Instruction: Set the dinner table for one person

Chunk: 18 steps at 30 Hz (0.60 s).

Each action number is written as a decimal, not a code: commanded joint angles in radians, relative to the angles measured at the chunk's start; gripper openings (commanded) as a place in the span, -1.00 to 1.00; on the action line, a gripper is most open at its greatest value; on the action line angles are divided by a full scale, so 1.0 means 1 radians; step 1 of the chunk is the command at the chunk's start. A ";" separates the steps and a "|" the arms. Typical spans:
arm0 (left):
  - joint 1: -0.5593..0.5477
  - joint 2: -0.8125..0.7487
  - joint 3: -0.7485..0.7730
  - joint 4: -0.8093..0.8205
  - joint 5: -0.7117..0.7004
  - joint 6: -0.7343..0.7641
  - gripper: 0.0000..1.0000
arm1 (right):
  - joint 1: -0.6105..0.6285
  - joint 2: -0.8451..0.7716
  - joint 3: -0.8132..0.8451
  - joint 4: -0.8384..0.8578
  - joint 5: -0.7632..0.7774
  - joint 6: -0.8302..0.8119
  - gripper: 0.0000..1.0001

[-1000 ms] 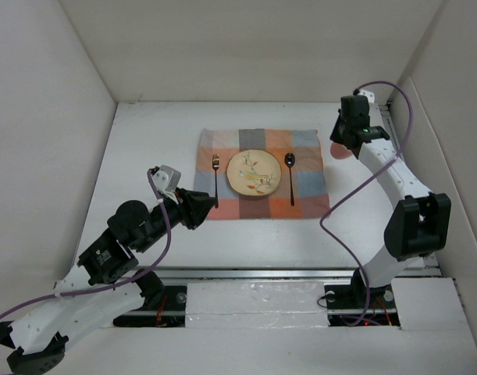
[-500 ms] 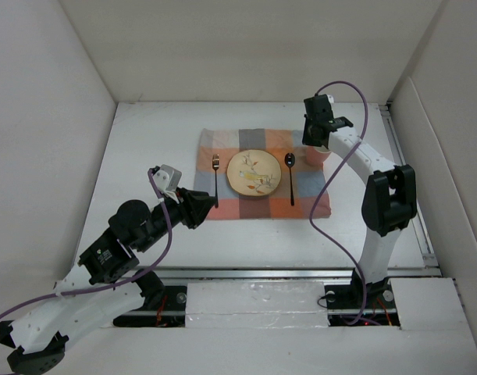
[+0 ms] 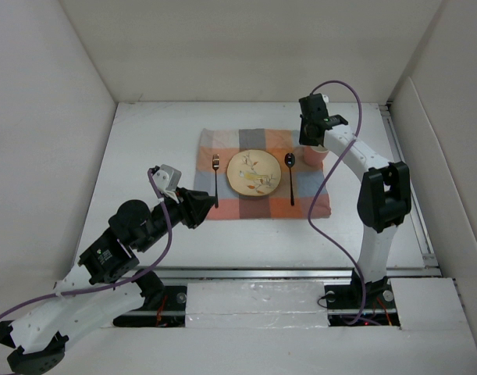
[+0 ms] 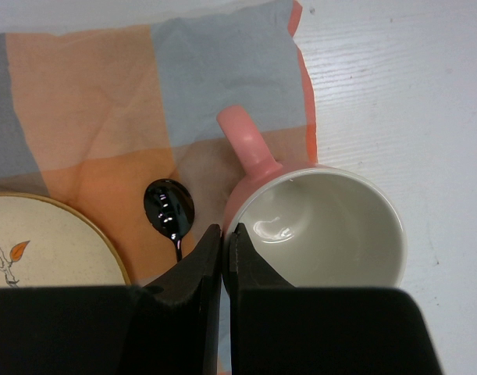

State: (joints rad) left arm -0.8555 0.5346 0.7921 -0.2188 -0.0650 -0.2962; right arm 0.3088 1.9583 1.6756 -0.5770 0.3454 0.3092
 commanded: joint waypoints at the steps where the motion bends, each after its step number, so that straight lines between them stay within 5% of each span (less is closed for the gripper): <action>1: 0.004 0.005 -0.004 0.047 -0.012 0.011 -0.42 | 0.033 -0.045 0.105 0.022 0.087 -0.039 -1.00; 18: 0.004 0.013 -0.004 0.044 -0.015 0.011 -0.42 | 0.038 0.007 0.067 0.092 0.047 -0.056 -1.00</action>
State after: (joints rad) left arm -0.8555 0.5415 0.7921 -0.2188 -0.0662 -0.2958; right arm 0.3611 1.9606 1.7252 -0.5907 0.3798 0.2832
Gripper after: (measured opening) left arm 0.291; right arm 0.070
